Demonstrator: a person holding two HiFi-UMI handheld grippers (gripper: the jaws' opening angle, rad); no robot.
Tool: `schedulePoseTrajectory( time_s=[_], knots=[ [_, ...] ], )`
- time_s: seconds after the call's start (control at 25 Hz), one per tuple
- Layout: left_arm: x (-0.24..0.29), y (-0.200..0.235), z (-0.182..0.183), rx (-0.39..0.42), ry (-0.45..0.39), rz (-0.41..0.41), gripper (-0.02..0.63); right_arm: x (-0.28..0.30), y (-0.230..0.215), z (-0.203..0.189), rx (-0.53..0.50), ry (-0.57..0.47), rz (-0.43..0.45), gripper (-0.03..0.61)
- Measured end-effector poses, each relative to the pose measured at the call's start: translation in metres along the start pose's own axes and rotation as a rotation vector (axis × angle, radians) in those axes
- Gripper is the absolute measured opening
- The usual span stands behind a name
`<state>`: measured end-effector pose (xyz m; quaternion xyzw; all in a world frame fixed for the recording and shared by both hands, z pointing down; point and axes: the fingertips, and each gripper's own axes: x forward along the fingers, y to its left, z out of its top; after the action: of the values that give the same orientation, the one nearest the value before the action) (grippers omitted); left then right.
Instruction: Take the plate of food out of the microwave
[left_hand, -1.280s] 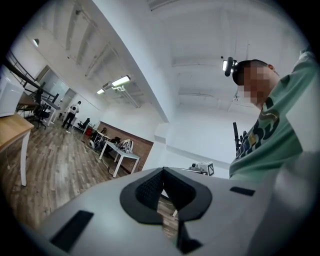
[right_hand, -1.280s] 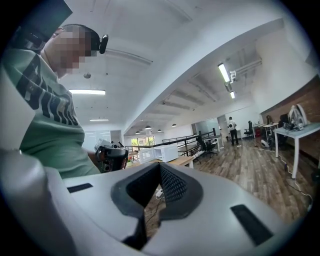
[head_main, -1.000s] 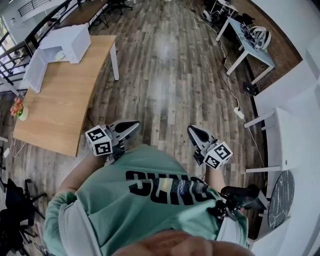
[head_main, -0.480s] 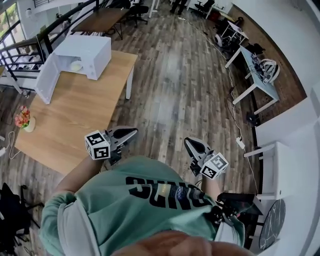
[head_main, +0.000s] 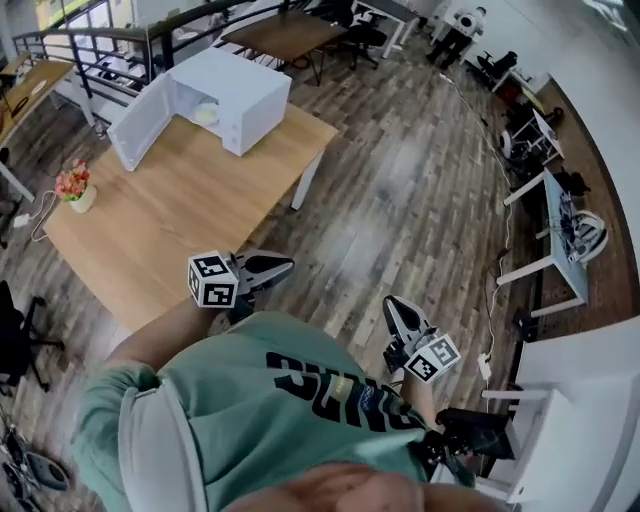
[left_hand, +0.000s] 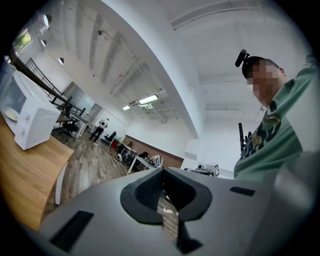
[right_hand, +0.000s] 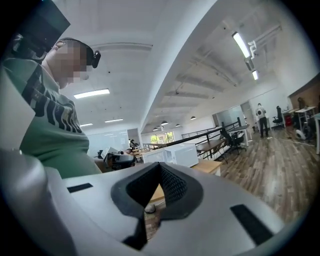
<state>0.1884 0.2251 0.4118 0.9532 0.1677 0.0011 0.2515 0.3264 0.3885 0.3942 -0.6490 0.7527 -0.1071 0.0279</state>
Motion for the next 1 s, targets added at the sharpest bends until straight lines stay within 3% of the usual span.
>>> schedulePoseTrajectory(
  time_s=[0.44, 0.72, 1.0],
  knots=[
    [0.078, 0.041, 0.033, -0.006, -0.183, 0.286, 0.003, 0.026, -0.148, 0.045, -0.011, 0.019, 0.262, 0.006],
    [0.074, 0.064, 0.048, 0.007, -0.236, 0.439, 0.003, 0.063, -0.180, 0.056, -0.011, 0.042, 0.394, 0.006],
    [0.033, 0.149, 0.078, -0.013, -0.294, 0.493, 0.003, 0.134, -0.191, 0.069, -0.029, 0.062, 0.392, 0.006]
  ],
)
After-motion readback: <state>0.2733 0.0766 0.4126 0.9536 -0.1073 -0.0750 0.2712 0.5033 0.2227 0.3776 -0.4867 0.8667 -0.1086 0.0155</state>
